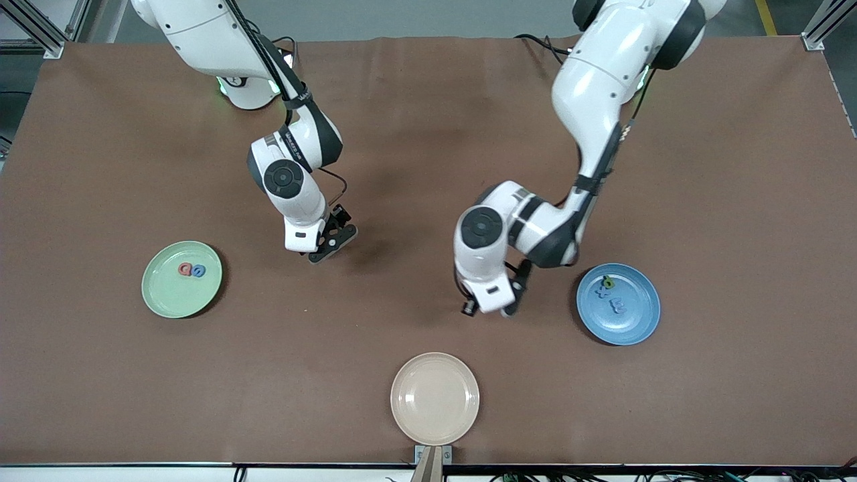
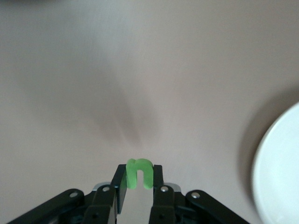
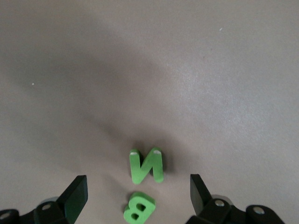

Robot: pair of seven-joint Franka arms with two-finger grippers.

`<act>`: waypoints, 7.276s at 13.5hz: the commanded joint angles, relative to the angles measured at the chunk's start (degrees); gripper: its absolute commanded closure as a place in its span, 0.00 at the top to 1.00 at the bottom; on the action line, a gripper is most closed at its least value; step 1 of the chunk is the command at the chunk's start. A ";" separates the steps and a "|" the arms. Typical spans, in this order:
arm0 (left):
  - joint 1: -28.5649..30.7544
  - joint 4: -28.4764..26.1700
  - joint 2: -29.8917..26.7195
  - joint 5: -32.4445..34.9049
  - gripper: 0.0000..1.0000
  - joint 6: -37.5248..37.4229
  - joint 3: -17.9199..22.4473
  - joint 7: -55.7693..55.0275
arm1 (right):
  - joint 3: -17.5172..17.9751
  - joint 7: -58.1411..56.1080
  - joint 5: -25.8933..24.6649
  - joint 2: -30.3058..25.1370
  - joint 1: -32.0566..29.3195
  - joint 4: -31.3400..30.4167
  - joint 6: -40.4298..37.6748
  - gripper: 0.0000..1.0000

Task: Sort upper and lower case letters into plates
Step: 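Open the left gripper over the blue plate while the right gripper carries N, then open the right gripper over the green plate while the left gripper retracts, then move the right gripper down onto the green B and close it, then lift the green B with the right gripper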

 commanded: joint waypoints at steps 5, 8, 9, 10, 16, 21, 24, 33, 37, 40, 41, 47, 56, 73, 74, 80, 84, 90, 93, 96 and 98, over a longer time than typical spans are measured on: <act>16.89 -16.19 -13.33 0.88 0.00 -0.21 -1.29 29.41 | -0.54 0.12 -0.19 2.25 0.48 1.12 1.27 0.72; 21.47 -21.12 -13.51 0.97 0.01 1.80 -1.20 35.66 | -0.54 0.21 -0.19 2.51 0.40 1.03 1.18 0.58; 22.18 -23.40 -13.86 1.14 0.02 3.47 -1.20 36.55 | -0.54 0.12 -0.19 2.51 0.40 1.12 1.18 0.53; 22.27 -25.77 -14.21 1.15 0.05 5.83 -0.94 36.91 | -0.54 0.12 -0.19 2.51 0.31 1.12 1.18 0.48; 26.84 -29.05 -15.53 6.33 1.00 9.29 -0.94 39.72 | -0.54 0.47 -0.19 2.52 -0.04 1.21 0.57 0.10; 26.32 -23.27 -19.92 6.60 1.00 3.17 -1.29 46.11 | -0.98 0.03 -0.19 -2.92 -3.20 3.91 -10.19 0.09; 26.84 -13.96 -21.41 5.90 1.00 -9.31 -1.29 59.10 | -1.07 -3.99 -0.45 -5.74 -7.93 10.24 -23.83 0.09; 29.74 -7.87 -32.65 -4.57 1.00 -23.50 -0.85 83.92 | -1.15 -28.16 -2.03 -3.65 -26.66 15.52 -22.56 0.09; 32.37 -7.86 -38.63 -11.06 1.00 -33.32 -1.11 86.81 | -1.07 -34.67 -3.26 2.15 -30.97 16.41 -14.12 0.09; 32.64 -8.13 -42.51 -11.16 1.00 -39.22 -0.94 91.49 | -1.07 -37.23 -3.18 5.14 -33.26 16.41 -11.39 0.09; 32.56 -8.74 -44.00 -11.42 1.00 -40.10 -0.59 92.01 | -1.07 -37.32 -3.18 5.85 -33.35 16.32 -10.77 0.10; 31.68 -20.95 -54.46 -11.42 1.00 -38.09 -0.50 94.39 | -0.98 -37.23 -2.83 8.14 -33.53 16.41 -9.63 0.14; 32.12 -28.61 -59.22 -10.81 1.00 -34.04 -3.57 93.77 | -0.89 -36.44 -2.30 8.06 -33.09 16.41 -9.36 1.00; 32.12 -27.55 -58.16 -10.89 1.00 -33.43 -3.13 94.30 | -0.54 16.89 3.33 -10.14 -8.32 0.88 -16.43 1.00; 32.12 -27.55 -57.99 -10.98 1.00 -33.43 -3.13 94.30 | -0.54 18.65 3.33 -10.14 -6.91 -1.23 -13.26 1.00; 32.03 -27.64 -57.72 -10.81 1.00 -33.52 -3.13 94.22 | -0.54 24.99 3.50 -9.27 -3.12 -4.77 -8.13 1.00; 32.47 -27.55 -57.72 -10.81 1.00 -33.78 -3.13 94.30 | -0.54 24.91 5.00 -7.77 -3.03 -5.03 -7.52 0.86; 32.47 -27.55 -56.58 -10.81 1.00 -33.43 -3.13 94.22 | -0.45 24.91 5.00 -4.69 -1.54 -4.95 -4.88 0.83; 32.38 -27.55 -56.75 -10.81 1.00 -33.43 -3.31 94.21 | -0.45 24.91 5.00 -3.12 -1.01 -4.68 -4.44 0.83; 32.21 -27.47 -56.67 -10.72 1.00 -33.43 -3.48 93.61 | -0.54 24.91 5.00 -2.50 -0.22 -4.59 -4.00 0.83; 32.20 -27.47 -56.58 -10.72 1.00 -33.43 -3.66 93.25 | -0.54 24.91 5.00 -2.15 0.13 -4.51 -3.48 0.76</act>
